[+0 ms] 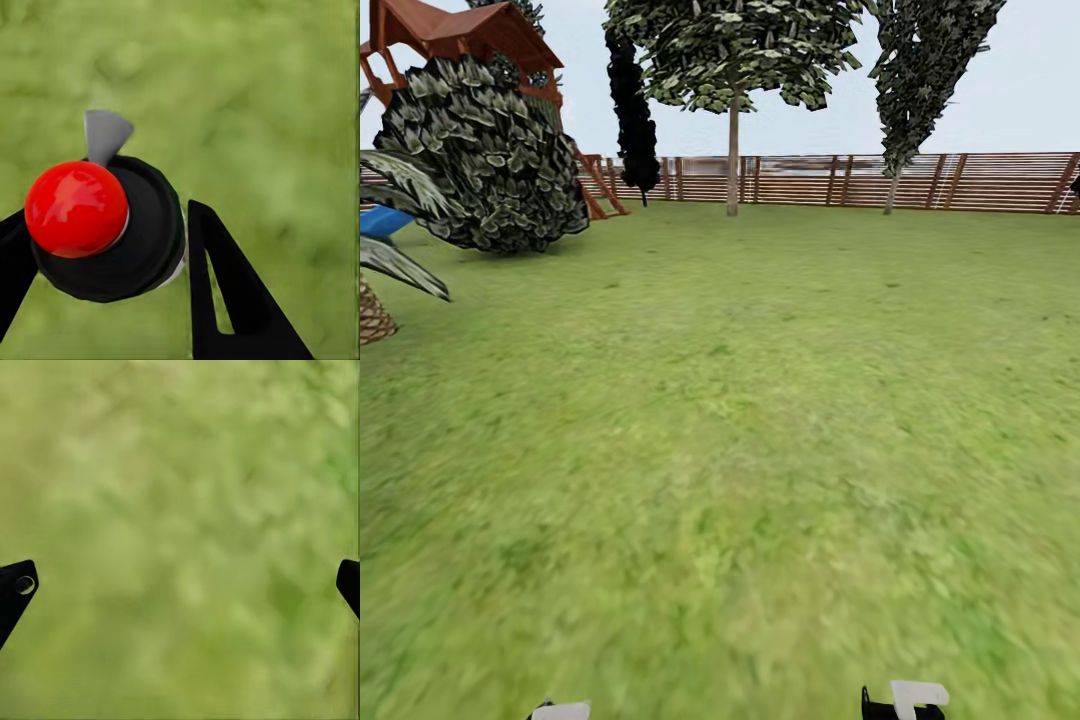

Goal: Pick up the pesticide atomizer in the garden and spray insectifuge to fully cover both potted plants in the garden.

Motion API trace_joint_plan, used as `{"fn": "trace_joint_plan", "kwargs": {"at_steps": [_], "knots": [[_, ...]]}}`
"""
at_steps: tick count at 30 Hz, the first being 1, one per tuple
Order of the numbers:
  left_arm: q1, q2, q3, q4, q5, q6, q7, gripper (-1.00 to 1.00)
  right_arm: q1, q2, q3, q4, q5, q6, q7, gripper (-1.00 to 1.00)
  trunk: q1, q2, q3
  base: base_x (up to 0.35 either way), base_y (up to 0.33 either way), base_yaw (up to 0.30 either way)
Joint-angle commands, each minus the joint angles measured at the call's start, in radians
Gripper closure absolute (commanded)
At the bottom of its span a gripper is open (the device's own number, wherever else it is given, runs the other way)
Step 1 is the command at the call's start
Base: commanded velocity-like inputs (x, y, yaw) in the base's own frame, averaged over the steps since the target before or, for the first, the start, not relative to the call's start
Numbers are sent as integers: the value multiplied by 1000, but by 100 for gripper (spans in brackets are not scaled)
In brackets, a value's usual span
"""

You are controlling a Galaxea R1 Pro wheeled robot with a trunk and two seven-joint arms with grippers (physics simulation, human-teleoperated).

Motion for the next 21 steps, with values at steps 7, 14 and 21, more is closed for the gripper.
{"fn": "trace_joint_plan", "kwargs": {"at_steps": [7, 14, 21], "knots": [[0, -1, 5, 1, -4, -4, 0, 100, -1, 0, -8, 1, 10, -2, -3, -100, 0, 0, -1, 317, -173, 0], [0, 0, 5, 0, -4, -4, 0, 100, -1, 0, -9, 1, 10, -2, -3, -100, 0, 0, -1, 317, -173, 0], [0, 0, 5, 1, -4, -4, -1, 100, -1, 0, -9, 1, 10, -2, -3, -100, 0, 0, -1, 317, -173, 0]]}}
